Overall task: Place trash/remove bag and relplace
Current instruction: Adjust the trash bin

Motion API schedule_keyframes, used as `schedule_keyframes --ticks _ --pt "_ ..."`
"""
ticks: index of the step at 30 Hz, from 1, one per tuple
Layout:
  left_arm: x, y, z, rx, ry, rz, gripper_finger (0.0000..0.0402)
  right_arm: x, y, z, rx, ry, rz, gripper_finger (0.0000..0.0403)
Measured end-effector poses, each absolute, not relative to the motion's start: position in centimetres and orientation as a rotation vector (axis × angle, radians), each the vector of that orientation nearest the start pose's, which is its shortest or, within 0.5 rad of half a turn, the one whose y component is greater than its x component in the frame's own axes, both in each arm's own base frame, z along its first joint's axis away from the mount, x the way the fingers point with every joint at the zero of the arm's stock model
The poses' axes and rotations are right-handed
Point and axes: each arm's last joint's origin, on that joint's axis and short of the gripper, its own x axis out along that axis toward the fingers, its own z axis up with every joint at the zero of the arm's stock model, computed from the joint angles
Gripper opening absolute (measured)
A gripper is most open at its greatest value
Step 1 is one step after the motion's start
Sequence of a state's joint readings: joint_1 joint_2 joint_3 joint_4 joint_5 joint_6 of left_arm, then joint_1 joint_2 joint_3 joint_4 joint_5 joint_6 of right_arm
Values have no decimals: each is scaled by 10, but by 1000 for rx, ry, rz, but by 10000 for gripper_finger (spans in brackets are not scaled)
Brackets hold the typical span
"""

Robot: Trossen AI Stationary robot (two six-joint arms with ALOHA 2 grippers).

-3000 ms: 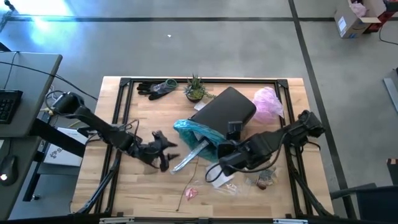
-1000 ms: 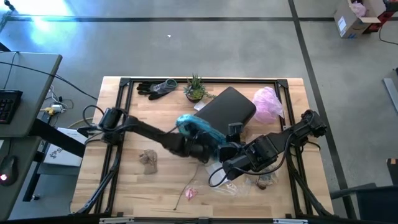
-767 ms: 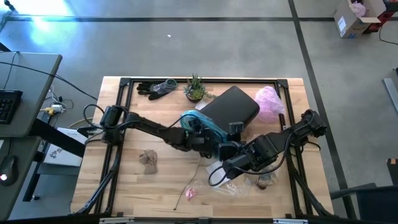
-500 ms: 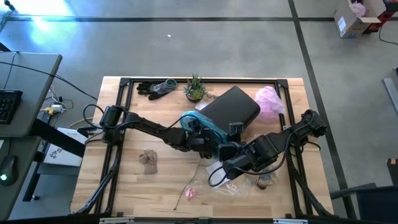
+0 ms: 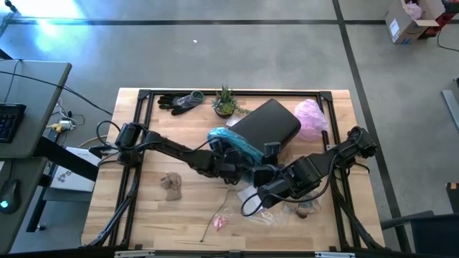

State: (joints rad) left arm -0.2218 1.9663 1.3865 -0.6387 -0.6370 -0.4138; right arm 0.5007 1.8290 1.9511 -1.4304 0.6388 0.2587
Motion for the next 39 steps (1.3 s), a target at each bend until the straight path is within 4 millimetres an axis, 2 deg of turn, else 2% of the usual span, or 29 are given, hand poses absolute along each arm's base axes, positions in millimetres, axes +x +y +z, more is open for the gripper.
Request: schedule_keyframes --ticks 6,14,20,24,28,33,39 --pt "382 -77 184 183 972 589 188 310 150 359 -446 1086 -285 142" --pt "367 -79 221 227 904 603 188 319 155 358 -368 1025 -277 142" --pt "332 -73 254 343 940 704 188 342 167 331 -415 1025 -292 142" --pt "305 -65 270 382 935 813 188 357 172 305 -542 1024 -388 142" --pt "272 -56 265 340 923 863 188 365 172 294 -603 996 -470 142" --pt "227 -47 243 189 904 880 188 373 166 284 -617 974 -556 142" --pt "198 -50 225 5 848 773 188 382 151 266 -650 1051 -617 142"
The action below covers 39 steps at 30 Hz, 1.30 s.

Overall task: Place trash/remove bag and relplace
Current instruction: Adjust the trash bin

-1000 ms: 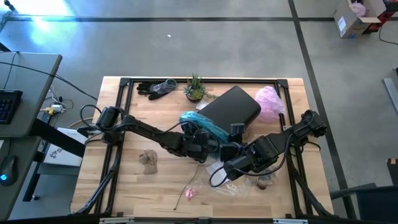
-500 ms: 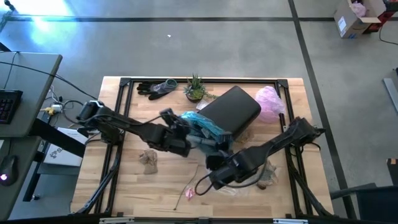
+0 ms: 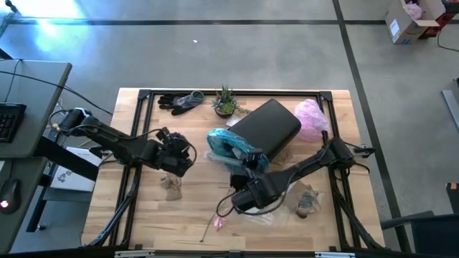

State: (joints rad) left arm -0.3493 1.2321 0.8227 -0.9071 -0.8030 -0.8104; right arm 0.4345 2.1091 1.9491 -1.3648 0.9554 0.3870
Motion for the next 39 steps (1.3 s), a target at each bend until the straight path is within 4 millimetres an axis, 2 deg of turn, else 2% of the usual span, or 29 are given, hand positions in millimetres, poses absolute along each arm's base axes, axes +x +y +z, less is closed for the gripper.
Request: schedule_keyframes --ticks 8,18,22,27,34,39 --pt "187 -66 228 -28 794 654 188 384 123 248 -665 1160 -786 142" --pt "183 -78 230 12 741 618 188 388 107 248 -635 1176 -830 136" --pt "184 -81 231 10 716 614 188 391 96 248 -623 1198 -844 101" --pt "183 -82 230 13 718 608 188 393 85 247 -590 1229 -853 15" --pt "183 -82 230 20 720 606 188 391 84 251 -540 1247 -837 5" --pt "183 -82 230 20 722 605 188 388 92 273 -455 1191 -812 2"
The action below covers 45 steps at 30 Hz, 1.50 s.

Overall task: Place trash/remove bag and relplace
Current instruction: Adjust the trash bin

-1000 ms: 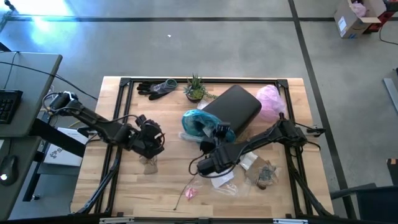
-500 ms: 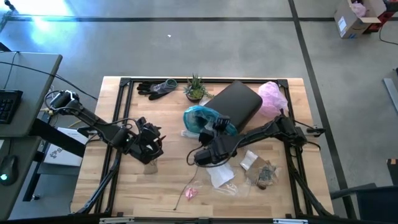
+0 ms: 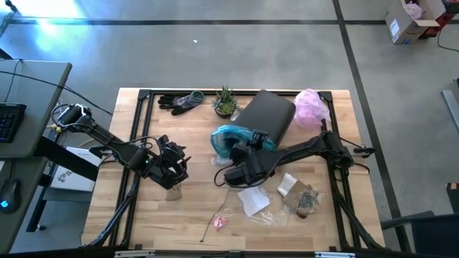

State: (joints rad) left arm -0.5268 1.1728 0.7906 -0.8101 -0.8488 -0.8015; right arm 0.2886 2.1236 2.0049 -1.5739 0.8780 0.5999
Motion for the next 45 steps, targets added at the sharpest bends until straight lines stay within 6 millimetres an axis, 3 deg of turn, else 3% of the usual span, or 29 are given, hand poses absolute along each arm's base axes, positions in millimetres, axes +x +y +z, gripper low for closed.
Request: schedule_keyframes --ticks 10,16,21,30,37,45 --pt "183 -82 230 15 721 606 188 386 104 357 -259 995 -667 1" --pt "183 -83 230 16 717 603 188 372 84 384 -38 990 -589 0" --pt "180 -92 236 50 622 581 188 361 67 396 116 1022 -578 0" --pt "161 -97 264 52 409 553 188 356 44 418 252 983 -465 0" --pt "146 -93 279 11 350 516 188 344 24 433 319 947 -454 0" --pt "144 -94 280 14 347 506 188 338 2 441 401 944 -413 1"
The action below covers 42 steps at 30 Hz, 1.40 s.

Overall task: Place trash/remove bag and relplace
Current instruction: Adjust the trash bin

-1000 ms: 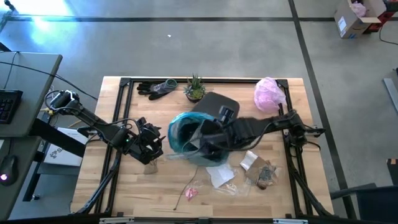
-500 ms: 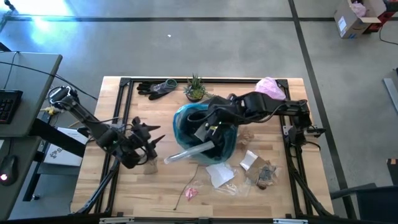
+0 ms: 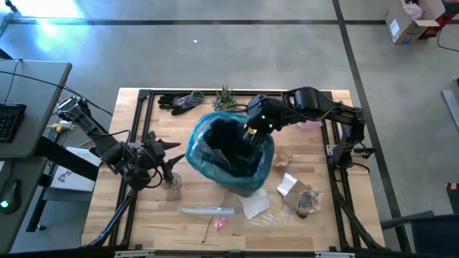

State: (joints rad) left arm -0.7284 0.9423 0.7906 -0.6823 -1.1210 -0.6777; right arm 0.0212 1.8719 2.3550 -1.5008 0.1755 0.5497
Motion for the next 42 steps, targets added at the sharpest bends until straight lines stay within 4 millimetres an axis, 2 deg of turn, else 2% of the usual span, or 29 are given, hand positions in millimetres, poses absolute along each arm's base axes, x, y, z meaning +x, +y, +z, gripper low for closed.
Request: schedule_keyframes --ticks 12,26,37,42 --pt "145 -94 279 4 351 501 188 336 -18 435 344 975 -523 0" --pt "145 -94 279 3 352 500 188 343 -18 406 323 1097 -547 4" --pt "145 -94 279 12 355 500 188 343 -14 405 286 1091 -567 101" --pt "145 -94 279 14 355 500 188 336 -9 415 263 1041 -573 121"
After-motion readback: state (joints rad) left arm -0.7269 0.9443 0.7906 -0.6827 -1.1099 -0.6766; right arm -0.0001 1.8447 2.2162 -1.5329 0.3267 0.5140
